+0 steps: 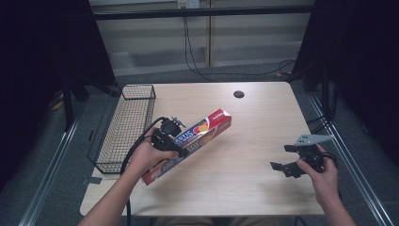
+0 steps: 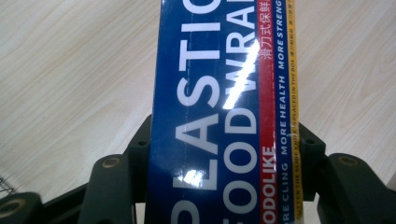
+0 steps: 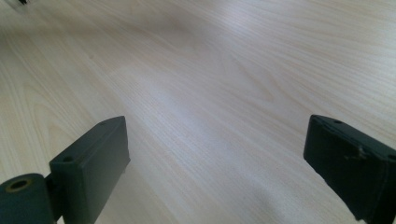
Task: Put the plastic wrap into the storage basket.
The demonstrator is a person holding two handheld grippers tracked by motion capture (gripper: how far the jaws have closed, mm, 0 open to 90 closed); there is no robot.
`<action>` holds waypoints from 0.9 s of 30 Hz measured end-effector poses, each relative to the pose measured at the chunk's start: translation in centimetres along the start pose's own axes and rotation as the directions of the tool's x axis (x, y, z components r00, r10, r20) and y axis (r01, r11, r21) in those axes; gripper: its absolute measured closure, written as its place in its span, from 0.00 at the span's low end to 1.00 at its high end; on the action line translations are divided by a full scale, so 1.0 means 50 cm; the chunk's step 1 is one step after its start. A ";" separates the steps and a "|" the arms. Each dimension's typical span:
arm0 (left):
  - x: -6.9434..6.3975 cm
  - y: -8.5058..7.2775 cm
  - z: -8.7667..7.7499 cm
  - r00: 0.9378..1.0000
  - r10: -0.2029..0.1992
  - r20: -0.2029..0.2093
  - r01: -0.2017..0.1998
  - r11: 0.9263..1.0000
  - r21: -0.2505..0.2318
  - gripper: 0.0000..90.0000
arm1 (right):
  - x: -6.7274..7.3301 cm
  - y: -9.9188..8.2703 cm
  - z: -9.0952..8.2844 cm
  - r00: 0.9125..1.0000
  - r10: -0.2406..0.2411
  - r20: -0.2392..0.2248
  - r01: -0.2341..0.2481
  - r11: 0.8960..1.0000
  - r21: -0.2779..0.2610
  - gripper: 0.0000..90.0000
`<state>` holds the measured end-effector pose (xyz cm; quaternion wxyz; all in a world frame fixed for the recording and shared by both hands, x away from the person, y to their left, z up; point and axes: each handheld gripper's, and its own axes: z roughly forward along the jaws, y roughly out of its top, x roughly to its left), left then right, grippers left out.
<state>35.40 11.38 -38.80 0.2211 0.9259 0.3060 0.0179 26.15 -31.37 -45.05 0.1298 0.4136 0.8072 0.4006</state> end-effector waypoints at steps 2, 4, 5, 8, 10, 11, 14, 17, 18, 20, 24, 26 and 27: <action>0.002 0.000 -0.003 1.000 -0.015 -0.004 0.015 1.000 -0.006 0.47 | 0.000 0.000 0.000 1.000 0.001 0.002 -0.001 1.000 0.001 0.07; 0.004 0.001 -0.006 1.000 -0.008 -0.010 0.008 1.000 0.001 0.47 | 0.000 0.000 0.000 1.000 0.001 0.004 -0.001 1.000 0.000 0.07; 0.006 0.001 -0.009 1.000 -0.016 -0.013 0.016 1.000 0.000 0.47 | 0.000 0.000 0.000 1.000 -0.001 0.006 0.001 1.000 -0.001 0.07; 0.011 0.002 -0.015 1.000 -0.027 -0.016 0.027 1.000 -0.008 0.47 | -0.001 0.001 -0.002 1.000 0.000 0.008 0.000 1.000 -0.007 0.07; 0.015 0.004 -0.022 0.999 -0.030 -0.028 0.029 1.000 -0.010 0.47 | -0.001 0.001 -0.003 1.000 0.003 0.009 -0.003 1.000 -0.010 0.07; 0.016 0.004 -0.024 0.999 -0.039 -0.026 0.038 0.999 -0.012 0.47 | -0.001 0.001 -0.003 1.000 0.004 0.007 -0.004 1.000 -0.009 0.07; 0.017 0.005 -0.028 0.999 -0.037 -0.036 0.037 0.999 -0.011 0.47 | -0.001 0.001 -0.003 1.000 0.007 0.006 -0.006 1.000 -0.013 0.07; 0.022 0.006 -0.034 0.998 -0.047 -0.038 0.046 0.999 -0.014 0.47 | 0.000 0.002 -0.003 1.000 0.008 0.006 -0.008 1.000 -0.019 0.07; 0.023 0.007 -0.036 0.998 -0.045 -0.040 0.045 0.999 -0.016 0.47 | -0.001 0.002 -0.004 1.000 0.005 0.006 -0.005 1.000 -0.020 0.07; 0.024 0.007 -0.037 0.998 -0.045 -0.040 0.044 0.999 -0.021 0.47 | -0.001 0.001 -0.004 1.000 0.005 0.008 -0.005 1.000 -0.019 0.07; 0.031 0.009 -0.052 0.997 -0.060 -0.049 0.059 0.998 -0.020 0.47 | -0.002 0.001 -0.003 1.000 0.010 -0.001 -0.010 1.000 -0.015 0.07; 0.033 0.010 -0.055 0.997 -0.062 -0.046 0.060 0.998 -0.025 0.47 | -0.002 0.000 -0.002 1.000 0.010 0.003 -0.010 1.000 -0.015 0.07; 0.035 0.010 -0.060 0.997 -0.061 -0.053 0.060 0.998 -0.026 0.47 | -0.002 0.000 -0.001 1.000 0.012 0.001 -0.012 1.000 -0.015 0.07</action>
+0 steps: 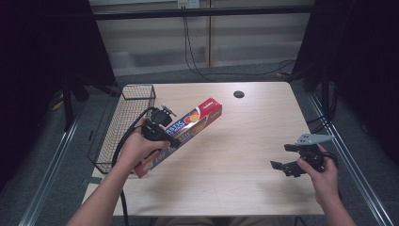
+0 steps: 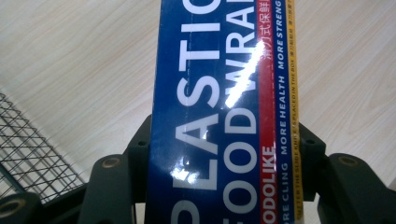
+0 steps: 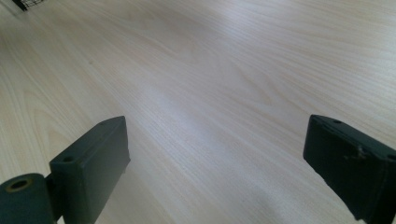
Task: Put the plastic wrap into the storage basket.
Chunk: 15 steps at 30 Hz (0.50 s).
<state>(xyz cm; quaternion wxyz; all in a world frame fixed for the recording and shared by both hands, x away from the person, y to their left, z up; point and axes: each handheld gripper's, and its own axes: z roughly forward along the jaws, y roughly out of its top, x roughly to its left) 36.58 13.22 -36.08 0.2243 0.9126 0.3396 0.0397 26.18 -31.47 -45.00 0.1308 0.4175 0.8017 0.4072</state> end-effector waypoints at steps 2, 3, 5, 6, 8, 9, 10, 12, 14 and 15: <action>0.002 0.000 -0.005 1.000 -0.005 -0.004 0.005 1.000 0.005 0.47 | 0.000 0.000 0.000 1.000 0.001 -0.001 -0.001 1.000 -0.002 0.07; 0.002 0.000 -0.005 1.000 -0.005 -0.004 0.005 1.000 0.005 0.48 | 0.000 0.000 0.000 1.000 0.003 -0.002 -0.003 1.000 -0.001 0.07; 0.004 0.000 -0.010 1.000 -0.006 -0.005 0.006 1.000 0.011 0.48 | 0.000 0.000 0.000 1.000 -0.001 0.000 0.001 1.000 -0.001 0.07; 0.003 -0.001 -0.010 1.000 -0.023 -0.008 0.023 1.000 -0.004 0.48 | 0.000 0.000 0.000 1.000 -0.002 -0.002 0.002 1.000 -0.001 0.07; 0.007 0.000 -0.015 1.000 -0.015 -0.007 0.015 1.000 0.003 0.48 | 0.001 0.000 0.000 1.000 0.001 0.000 -0.001 1.000 -0.003 0.07; 0.010 -0.001 -0.019 1.000 -0.026 -0.008 0.026 1.000 -0.003 0.48 | 0.001 0.000 0.000 1.000 0.001 -0.001 -0.001 1.000 -0.003 0.07; 0.010 -0.001 -0.019 1.000 -0.026 -0.008 0.026 1.000 -0.003 0.48 | 0.001 0.000 0.000 1.000 0.002 0.001 -0.002 1.000 -0.004 0.07; 0.016 -0.002 -0.025 0.999 -0.035 -0.016 0.035 0.999 -0.007 0.48 | 0.000 0.000 -0.001 1.000 0.003 -0.005 -0.003 1.000 -0.003 0.07; 0.018 -0.004 -0.029 0.998 -0.049 -0.027 0.049 0.999 -0.012 0.48 | 0.000 0.001 -0.001 1.000 0.007 -0.011 -0.007 1.000 -0.012 0.07; 0.021 -0.004 -0.032 0.999 -0.046 -0.027 0.046 0.999 -0.005 0.48 | 0.000 0.001 -0.002 1.000 0.006 -0.011 -0.006 1.000 -0.012 0.07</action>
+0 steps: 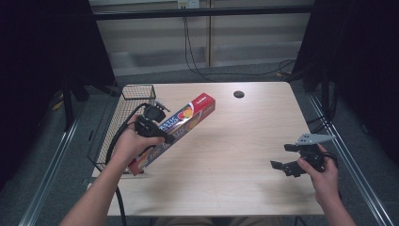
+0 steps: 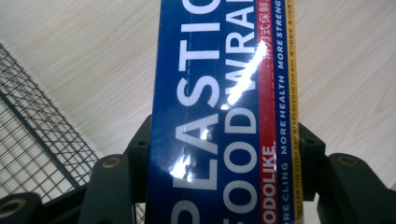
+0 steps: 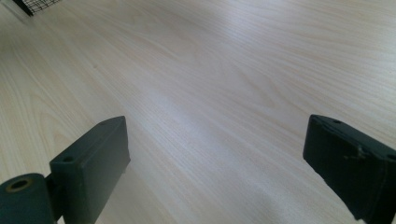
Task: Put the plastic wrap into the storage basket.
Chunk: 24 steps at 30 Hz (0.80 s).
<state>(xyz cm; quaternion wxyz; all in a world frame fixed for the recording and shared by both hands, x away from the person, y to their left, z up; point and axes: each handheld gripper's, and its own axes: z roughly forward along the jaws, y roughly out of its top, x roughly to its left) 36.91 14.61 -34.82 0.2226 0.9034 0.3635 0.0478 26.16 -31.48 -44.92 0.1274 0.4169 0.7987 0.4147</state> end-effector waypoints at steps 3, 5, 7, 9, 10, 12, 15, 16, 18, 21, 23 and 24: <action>0.004 -0.002 -0.004 1.000 -0.005 -0.008 0.005 1.000 -0.005 0.48 | -0.001 0.000 0.000 1.000 -0.002 0.002 0.002 1.000 -0.004 0.07; 0.008 -0.004 -0.009 1.000 -0.014 -0.016 0.014 1.000 -0.008 0.48 | -0.001 0.000 -0.001 1.000 -0.001 0.002 0.001 1.000 -0.005 0.07; 0.013 -0.005 -0.014 1.000 -0.018 -0.020 0.017 1.000 -0.007 0.48 | -0.001 0.000 -0.001 1.000 -0.001 0.001 0.001 1.000 -0.005 0.07; 0.015 -0.007 -0.016 0.999 -0.028 -0.023 0.028 1.000 -0.014 0.48 | 0.000 0.000 0.000 1.000 0.001 0.001 -0.001 1.000 -0.005 0.07; 0.019 -0.008 -0.019 1.000 -0.021 -0.024 0.020 1.000 -0.006 0.48 | 0.000 0.000 0.000 1.000 0.000 0.001 0.000 1.000 -0.004 0.07; 0.025 -0.012 -0.024 0.999 -0.041 -0.030 0.041 0.999 -0.014 0.48 | 0.001 0.001 0.000 1.000 0.003 -0.001 -0.003 1.000 -0.002 0.07; 0.035 -0.016 -0.030 0.998 -0.058 -0.037 0.057 0.998 -0.025 0.48 | 0.001 0.001 0.000 1.000 0.000 0.000 0.000 1.000 -0.002 0.07; 0.036 -0.017 -0.031 0.997 -0.064 -0.042 0.063 0.998 -0.026 0.48 | 0.001 0.001 0.000 1.000 -0.002 0.001 0.002 1.000 -0.003 0.07; 0.038 -0.019 -0.033 0.996 -0.073 -0.049 0.072 0.997 -0.027 0.48 | 0.001 0.001 0.000 1.000 -0.002 -0.001 0.002 1.000 -0.004 0.07; 0.049 -0.023 -0.041 0.995 -0.085 -0.052 0.084 0.996 -0.029 0.48 | 0.002 0.002 0.001 1.000 0.001 -0.003 -0.001 1.000 -0.003 0.07; 0.052 -0.024 -0.043 0.994 -0.092 -0.054 0.090 0.996 -0.028 0.48 | 0.003 0.002 0.001 1.000 -0.007 0.005 0.007 1.000 0.003 0.07; 0.052 -0.025 -0.044 0.993 -0.099 -0.060 0.097 0.995 -0.028 0.48 | 0.004 0.003 0.002 1.000 -0.013 0.005 0.013 1.000 0.002 0.07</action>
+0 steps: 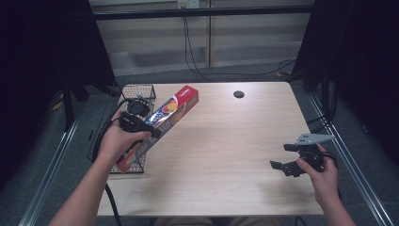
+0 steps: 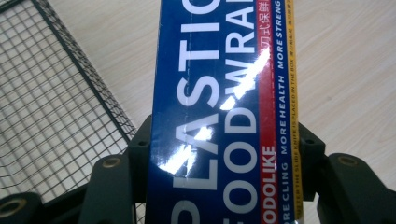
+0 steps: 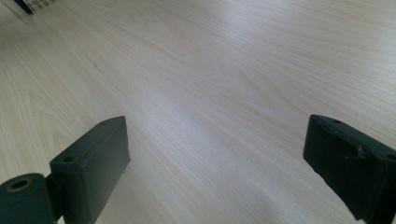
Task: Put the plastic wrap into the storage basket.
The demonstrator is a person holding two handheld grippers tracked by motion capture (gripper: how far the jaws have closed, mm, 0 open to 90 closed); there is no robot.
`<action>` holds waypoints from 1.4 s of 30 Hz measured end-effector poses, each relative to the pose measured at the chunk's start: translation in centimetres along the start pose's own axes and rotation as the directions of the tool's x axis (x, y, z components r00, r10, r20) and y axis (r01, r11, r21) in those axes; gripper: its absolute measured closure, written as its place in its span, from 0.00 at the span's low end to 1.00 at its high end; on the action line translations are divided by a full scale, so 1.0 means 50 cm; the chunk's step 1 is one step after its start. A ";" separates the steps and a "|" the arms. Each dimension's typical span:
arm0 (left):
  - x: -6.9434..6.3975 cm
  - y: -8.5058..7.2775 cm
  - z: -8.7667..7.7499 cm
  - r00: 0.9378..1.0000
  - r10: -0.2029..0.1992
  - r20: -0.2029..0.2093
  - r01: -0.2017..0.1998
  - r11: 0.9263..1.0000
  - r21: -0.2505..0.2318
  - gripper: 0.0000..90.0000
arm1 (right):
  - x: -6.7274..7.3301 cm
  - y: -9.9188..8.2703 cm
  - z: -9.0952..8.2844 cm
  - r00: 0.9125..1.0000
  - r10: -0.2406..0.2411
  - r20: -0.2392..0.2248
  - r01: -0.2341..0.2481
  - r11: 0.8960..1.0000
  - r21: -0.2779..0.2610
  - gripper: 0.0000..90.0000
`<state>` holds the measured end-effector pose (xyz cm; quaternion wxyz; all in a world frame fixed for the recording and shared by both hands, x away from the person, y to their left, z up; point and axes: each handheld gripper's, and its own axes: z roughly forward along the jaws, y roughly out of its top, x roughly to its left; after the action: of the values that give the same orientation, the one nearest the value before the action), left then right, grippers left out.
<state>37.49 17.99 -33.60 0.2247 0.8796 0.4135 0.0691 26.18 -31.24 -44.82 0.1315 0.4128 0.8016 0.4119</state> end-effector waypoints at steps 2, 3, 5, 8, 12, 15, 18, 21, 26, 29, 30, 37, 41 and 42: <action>0.007 0.000 -0.004 1.000 0.004 -0.004 -0.004 1.000 0.000 0.48 | 0.002 0.002 0.000 1.000 -0.003 0.000 0.003 1.000 0.000 0.07; 0.007 0.000 -0.004 1.000 0.004 -0.004 -0.004 1.000 0.000 0.48 | 0.003 0.003 0.001 1.000 -0.006 -0.006 0.006 1.000 0.001 0.07; 0.008 0.000 -0.007 1.000 -0.010 -0.007 0.010 1.000 -0.004 0.48 | 0.004 0.003 0.001 1.000 -0.005 -0.003 0.005 1.000 0.002 0.07; 0.011 0.001 -0.011 1.000 -0.014 -0.011 0.014 1.000 0.002 0.48 | 0.003 0.002 0.002 1.000 -0.008 -0.004 0.008 1.000 0.004 0.07; 0.017 0.000 -0.015 1.000 -0.016 -0.012 0.016 1.000 0.002 0.48 | 0.002 0.001 0.000 1.000 -0.005 -0.004 0.005 1.000 0.000 0.07; 0.025 -0.003 -0.019 0.999 -0.034 -0.022 0.034 0.999 0.000 0.48 | 0.002 0.002 -0.001 1.000 -0.001 -0.004 0.001 1.000 0.000 0.07; 0.029 -0.004 -0.021 0.999 -0.034 -0.031 0.034 0.999 0.001 0.48 | 0.002 0.002 -0.002 1.000 -0.001 -0.003 0.001 1.000 0.000 0.07; 0.035 -0.009 -0.024 0.997 -0.063 -0.041 0.063 0.998 -0.003 0.48 | 0.003 0.002 -0.001 1.000 -0.001 -0.004 0.001 1.000 0.001 0.07; 0.051 -0.015 -0.031 0.995 -0.082 -0.059 0.082 0.997 0.002 0.48 | 0.005 0.002 0.001 1.000 -0.007 -0.003 0.007 1.000 0.003 0.07; 0.056 -0.018 -0.033 0.993 -0.103 -0.062 0.103 0.995 0.001 0.48 | 0.005 0.003 0.001 1.000 -0.011 -0.004 0.011 1.000 0.004 0.07; 0.064 -0.022 -0.034 0.991 -0.115 -0.071 0.115 0.993 -0.003 0.48 | 0.005 0.003 0.001 1.000 -0.011 -0.005 0.011 1.000 0.004 0.07; 0.085 -0.034 -0.034 0.984 -0.151 -0.090 0.151 0.988 0.002 0.48 | 0.007 0.003 0.003 1.000 -0.015 -0.003 0.015 1.000 0.005 0.07; 0.091 -0.038 -0.036 0.980 -0.169 -0.105 0.170 0.985 0.000 0.48 | 0.007 0.003 0.004 1.000 -0.015 -0.009 0.016 1.000 0.009 0.07; 0.091 -0.038 -0.036 0.980 -0.169 -0.105 0.170 0.985 0.000 0.48 | 0.007 0.003 0.004 1.000 -0.015 -0.009 0.016 1.000 0.009 0.07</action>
<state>38.60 23.10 -33.15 0.2041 0.8374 0.4983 0.0939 26.16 -30.79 -44.78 0.1292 0.4053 0.8073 0.4091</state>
